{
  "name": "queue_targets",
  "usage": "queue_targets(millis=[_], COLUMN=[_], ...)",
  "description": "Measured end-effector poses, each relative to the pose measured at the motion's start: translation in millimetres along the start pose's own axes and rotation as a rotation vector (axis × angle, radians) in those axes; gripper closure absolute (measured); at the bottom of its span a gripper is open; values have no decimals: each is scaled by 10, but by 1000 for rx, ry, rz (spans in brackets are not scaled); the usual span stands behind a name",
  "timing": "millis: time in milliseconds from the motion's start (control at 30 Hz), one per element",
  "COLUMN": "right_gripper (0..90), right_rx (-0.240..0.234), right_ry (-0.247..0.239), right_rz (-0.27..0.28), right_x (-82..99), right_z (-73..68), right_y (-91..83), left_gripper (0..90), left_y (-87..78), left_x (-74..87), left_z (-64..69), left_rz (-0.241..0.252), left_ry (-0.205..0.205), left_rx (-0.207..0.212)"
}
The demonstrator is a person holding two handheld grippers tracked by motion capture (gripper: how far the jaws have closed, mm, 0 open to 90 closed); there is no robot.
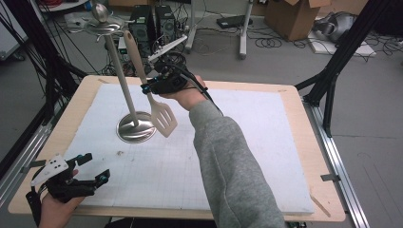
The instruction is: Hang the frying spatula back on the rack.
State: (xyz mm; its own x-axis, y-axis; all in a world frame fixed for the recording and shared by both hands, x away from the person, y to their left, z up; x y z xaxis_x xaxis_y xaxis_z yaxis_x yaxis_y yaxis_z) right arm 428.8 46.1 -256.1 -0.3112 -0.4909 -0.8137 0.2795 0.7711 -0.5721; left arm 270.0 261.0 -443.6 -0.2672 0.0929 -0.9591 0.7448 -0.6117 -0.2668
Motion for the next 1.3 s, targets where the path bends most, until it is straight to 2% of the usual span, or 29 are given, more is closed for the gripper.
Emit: queue_targets(millis=[900, 1300], right_gripper=[777, 777], right_rx=[13, -5], right_ry=[35, 38], right_rz=[-8, -10], right_x=[12, -25], right_z=[96, 108], right_y=[-45, -11], left_gripper=[34, 34], left_y=[-5, -8], left_x=[10, 14], left_z=[-5, -15], left_rz=[-4, -4], left_ry=[-1, -3], left_rx=[-2, -4])
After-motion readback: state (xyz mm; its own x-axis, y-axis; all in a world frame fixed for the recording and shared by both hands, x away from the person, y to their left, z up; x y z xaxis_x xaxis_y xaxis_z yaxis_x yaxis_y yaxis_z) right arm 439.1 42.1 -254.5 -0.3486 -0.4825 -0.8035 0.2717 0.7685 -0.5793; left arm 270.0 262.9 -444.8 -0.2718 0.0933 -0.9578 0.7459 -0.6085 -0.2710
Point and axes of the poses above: each handheld gripper's, and its own axes: y roughly forward along the jaws, x roughly out of its underside, z roughly to its right, the point moved 7 cm from there along y, roughly forward along the jaws, and after that the axes turned 4 degrees about y, right-handed, at the moved point
